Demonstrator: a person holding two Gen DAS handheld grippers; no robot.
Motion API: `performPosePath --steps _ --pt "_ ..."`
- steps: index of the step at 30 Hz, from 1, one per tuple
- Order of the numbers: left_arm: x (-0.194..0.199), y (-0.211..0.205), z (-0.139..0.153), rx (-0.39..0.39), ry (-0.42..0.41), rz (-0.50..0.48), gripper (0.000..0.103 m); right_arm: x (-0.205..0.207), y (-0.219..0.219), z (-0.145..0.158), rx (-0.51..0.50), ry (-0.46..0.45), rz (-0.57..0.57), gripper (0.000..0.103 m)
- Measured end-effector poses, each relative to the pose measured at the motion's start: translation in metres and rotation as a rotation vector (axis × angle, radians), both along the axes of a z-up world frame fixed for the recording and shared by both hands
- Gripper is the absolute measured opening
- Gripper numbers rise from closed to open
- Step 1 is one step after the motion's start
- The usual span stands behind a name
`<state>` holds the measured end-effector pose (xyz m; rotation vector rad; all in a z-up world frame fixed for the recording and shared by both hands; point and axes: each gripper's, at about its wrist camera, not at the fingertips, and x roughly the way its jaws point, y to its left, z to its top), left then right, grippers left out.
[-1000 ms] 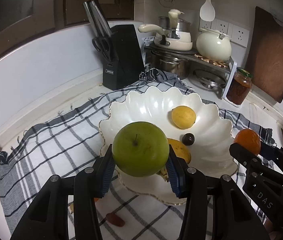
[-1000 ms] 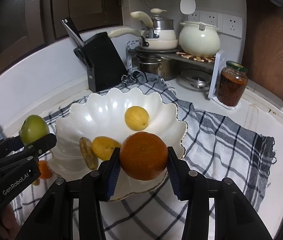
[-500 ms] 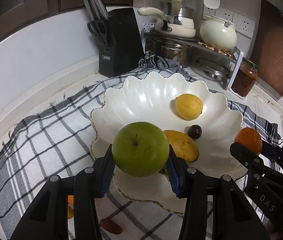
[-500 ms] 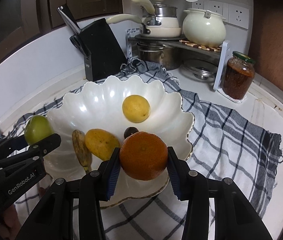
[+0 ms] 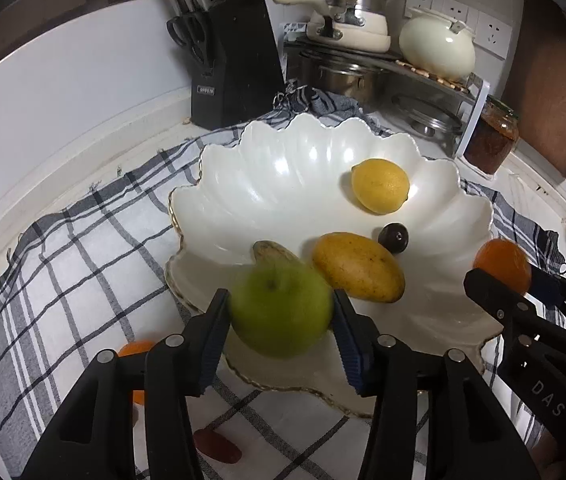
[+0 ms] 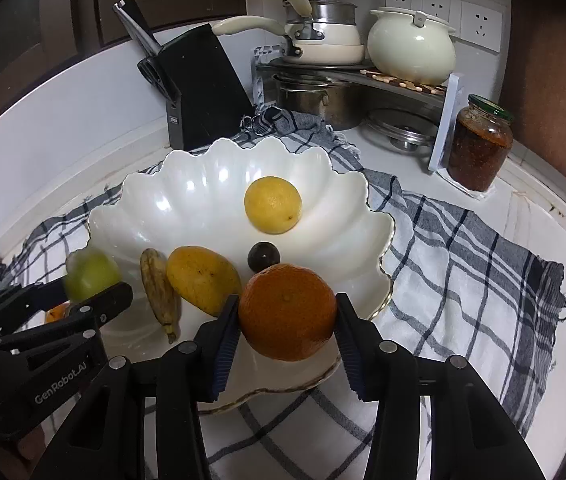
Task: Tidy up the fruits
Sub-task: 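Carry the apple and orange into the white bowl and open both tools, then withdraw both open tools from the bowl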
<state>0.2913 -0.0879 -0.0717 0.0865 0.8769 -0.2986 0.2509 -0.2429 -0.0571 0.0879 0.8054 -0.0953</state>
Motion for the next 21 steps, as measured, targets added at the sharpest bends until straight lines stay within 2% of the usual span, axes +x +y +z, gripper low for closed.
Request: performPosePath --steps 3,5,9,12,21 --pt "-0.004 0.002 0.007 0.001 -0.031 0.004 0.064 -0.005 -0.002 0.007 -0.01 -0.033 -0.025 0.072" --pt "-0.006 0.002 0.011 0.019 -0.05 0.009 0.064 -0.008 -0.003 0.013 -0.025 -0.052 -0.041 0.075" --pt "-0.011 0.007 0.018 0.022 -0.071 0.031 0.079 -0.013 -0.005 0.022 -0.049 -0.074 -0.081 0.089" --pt "-0.016 0.012 0.024 0.031 -0.089 0.052 0.086 -0.017 -0.004 0.027 -0.055 -0.081 -0.094 0.09" --pt "-0.032 0.027 0.036 0.03 -0.111 0.086 0.09 -0.031 0.008 0.038 -0.046 -0.106 -0.078 0.09"
